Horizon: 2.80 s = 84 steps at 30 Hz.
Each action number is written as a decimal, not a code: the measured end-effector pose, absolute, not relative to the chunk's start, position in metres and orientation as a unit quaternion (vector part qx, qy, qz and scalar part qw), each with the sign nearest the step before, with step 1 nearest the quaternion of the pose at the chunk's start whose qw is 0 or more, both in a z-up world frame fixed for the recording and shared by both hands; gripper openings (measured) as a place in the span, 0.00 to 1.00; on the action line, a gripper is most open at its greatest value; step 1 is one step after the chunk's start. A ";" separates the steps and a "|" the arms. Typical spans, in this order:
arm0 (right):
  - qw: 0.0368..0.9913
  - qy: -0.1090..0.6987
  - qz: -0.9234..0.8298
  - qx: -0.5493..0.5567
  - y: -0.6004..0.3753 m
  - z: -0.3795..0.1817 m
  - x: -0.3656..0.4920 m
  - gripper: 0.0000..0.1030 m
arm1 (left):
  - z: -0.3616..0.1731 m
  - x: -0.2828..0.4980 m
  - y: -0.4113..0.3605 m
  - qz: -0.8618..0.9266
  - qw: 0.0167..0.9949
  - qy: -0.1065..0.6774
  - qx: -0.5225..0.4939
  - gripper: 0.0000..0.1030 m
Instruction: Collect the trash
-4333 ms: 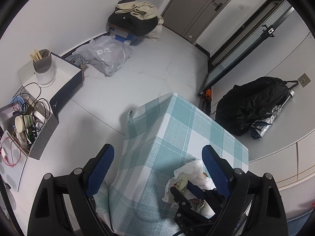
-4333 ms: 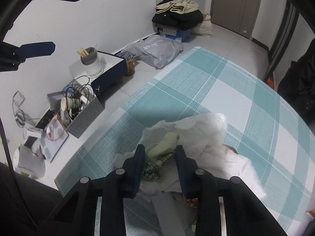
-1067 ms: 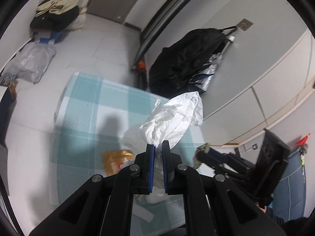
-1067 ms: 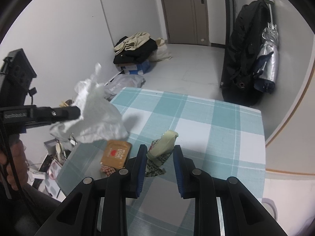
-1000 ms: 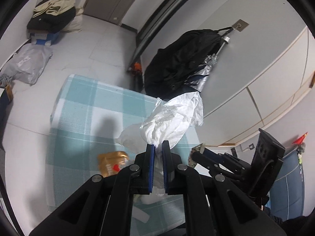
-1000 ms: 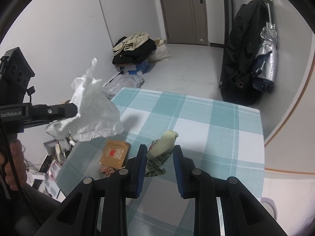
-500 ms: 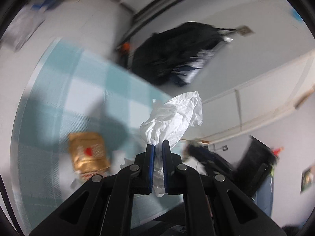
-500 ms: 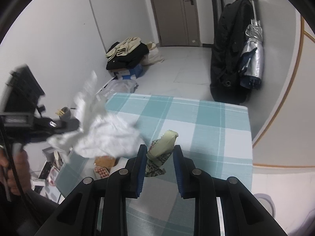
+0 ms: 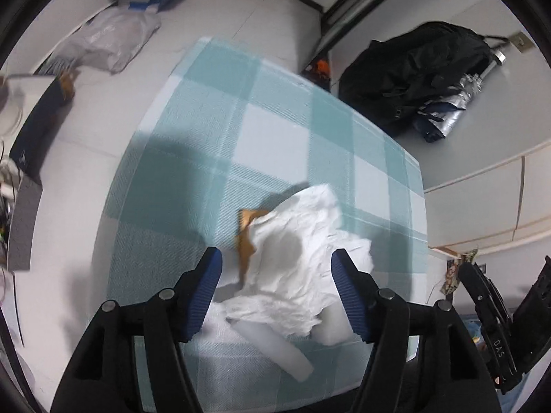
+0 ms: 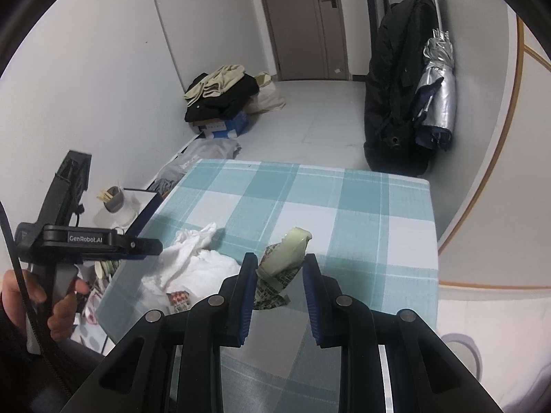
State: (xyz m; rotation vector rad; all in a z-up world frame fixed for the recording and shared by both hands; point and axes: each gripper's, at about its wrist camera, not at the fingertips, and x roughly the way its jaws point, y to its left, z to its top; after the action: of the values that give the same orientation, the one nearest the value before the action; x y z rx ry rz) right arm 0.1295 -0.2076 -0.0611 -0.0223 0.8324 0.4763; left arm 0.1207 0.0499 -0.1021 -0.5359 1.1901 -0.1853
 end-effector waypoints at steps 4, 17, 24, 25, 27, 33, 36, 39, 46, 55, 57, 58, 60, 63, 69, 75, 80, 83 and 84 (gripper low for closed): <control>0.886 0.403 0.230 -0.009 -0.208 -0.063 0.132 0.25 | -0.101 0.136 0.033 -0.117 0.796 0.545 -0.234 0.68; 0.883 0.406 0.236 -0.004 -0.212 -0.065 0.136 0.25 | -0.119 0.158 0.021 -0.060 0.804 0.570 -0.160 0.64; 0.886 0.399 0.238 -0.007 -0.213 -0.061 0.133 0.25 | -0.125 0.158 0.027 -0.045 0.797 0.581 -0.162 0.16; 0.886 0.398 0.238 -0.006 -0.213 -0.060 0.133 0.25 | -0.122 0.157 0.028 -0.046 0.799 0.575 -0.166 0.11; 0.888 0.394 0.238 -0.005 -0.214 -0.057 0.131 0.25 | -0.113 0.156 0.028 -0.048 0.810 0.561 -0.165 0.05; 0.891 0.387 0.238 0.005 -0.213 -0.050 0.127 0.25 | -0.095 0.142 0.041 -0.027 0.832 0.521 -0.189 0.03; 0.894 0.380 0.238 0.002 -0.211 -0.046 0.123 0.25 | -0.084 0.134 0.046 -0.026 0.843 0.497 -0.203 0.02; 0.896 0.374 0.238 0.002 -0.210 -0.039 0.119 0.25 | -0.072 0.128 0.050 -0.030 0.854 0.474 -0.212 0.02; 0.899 0.370 0.235 0.008 -0.215 -0.036 0.112 0.25 | -0.074 0.128 0.050 -0.043 0.840 0.490 -0.228 0.04; 0.900 0.368 0.236 0.000 -0.215 -0.038 0.110 0.25 | -0.103 0.143 0.041 -0.015 0.820 0.536 -0.200 0.48; 0.899 0.370 0.235 0.003 -0.217 -0.039 0.112 0.25 | -0.111 0.149 0.038 -0.003 0.816 0.550 -0.179 0.51; 0.898 0.371 0.234 0.004 -0.218 -0.040 0.113 0.25 | -0.114 0.151 0.038 0.001 0.813 0.556 -0.174 0.55; 0.898 0.374 0.233 0.005 -0.219 -0.042 0.115 0.25 | -0.125 0.156 0.039 0.009 0.801 0.575 -0.167 0.58; 0.897 0.376 0.233 0.002 -0.220 -0.045 0.116 0.25 | -0.130 0.155 0.043 0.016 0.801 0.576 -0.162 0.58; 0.896 0.377 0.233 0.008 -0.224 -0.046 0.120 0.25 | -0.131 0.155 0.054 0.012 0.804 0.571 -0.164 0.16; 0.899 0.372 0.233 0.006 -0.224 -0.043 0.117 0.25 | -0.127 0.152 0.059 0.025 0.813 0.559 -0.163 0.03; 0.903 0.362 0.232 0.006 -0.225 -0.033 0.110 0.25 | -0.105 0.142 0.070 0.036 0.830 0.522 -0.192 0.03; 0.904 0.356 0.235 0.007 -0.226 -0.023 0.104 0.25 | -0.085 0.132 0.070 0.029 0.841 0.499 -0.206 0.03; 0.905 0.353 0.237 0.009 -0.226 -0.019 0.101 0.25 | -0.079 0.129 0.069 0.024 0.844 0.493 -0.208 0.03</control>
State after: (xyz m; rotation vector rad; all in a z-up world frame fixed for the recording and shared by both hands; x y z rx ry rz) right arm 0.1014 -0.2262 -0.0194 0.0177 0.7298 0.4889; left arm 0.1290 0.0687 -0.0795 -0.4388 1.0411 0.0502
